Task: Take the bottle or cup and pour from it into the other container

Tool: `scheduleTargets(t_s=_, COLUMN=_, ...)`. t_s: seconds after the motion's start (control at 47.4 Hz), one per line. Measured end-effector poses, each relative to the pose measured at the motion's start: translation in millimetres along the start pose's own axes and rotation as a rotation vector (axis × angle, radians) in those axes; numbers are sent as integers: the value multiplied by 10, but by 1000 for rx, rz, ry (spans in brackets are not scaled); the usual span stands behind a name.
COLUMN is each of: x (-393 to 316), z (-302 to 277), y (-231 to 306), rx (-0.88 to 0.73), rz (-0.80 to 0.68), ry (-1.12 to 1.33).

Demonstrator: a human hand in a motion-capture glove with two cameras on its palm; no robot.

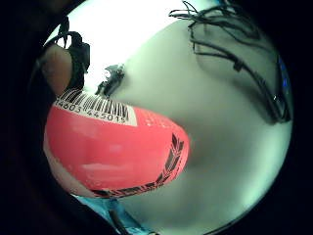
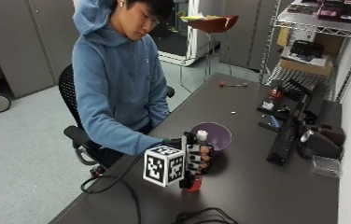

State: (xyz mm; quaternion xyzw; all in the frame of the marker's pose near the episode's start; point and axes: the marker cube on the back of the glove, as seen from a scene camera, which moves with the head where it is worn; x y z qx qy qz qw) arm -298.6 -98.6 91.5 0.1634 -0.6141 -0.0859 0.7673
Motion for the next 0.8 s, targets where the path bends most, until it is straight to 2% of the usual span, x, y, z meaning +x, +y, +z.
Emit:
scheduleTargets(t_s=0.232, x=-520, z=38, y=-150, rx=-151, rz=-95, ry=357)
scheduleTargets(t_s=0.527, x=-1076, z=245, y=-236, rx=-378, rz=-220, ry=1014)
scheduleTargets(t_s=0.696, x=-1299, z=443, y=-256, rx=-433, rz=-285, ry=1344)
scheduleTargets(t_s=0.802, x=-1378, z=571, y=-236, rx=-522, rz=-405, ry=1552)
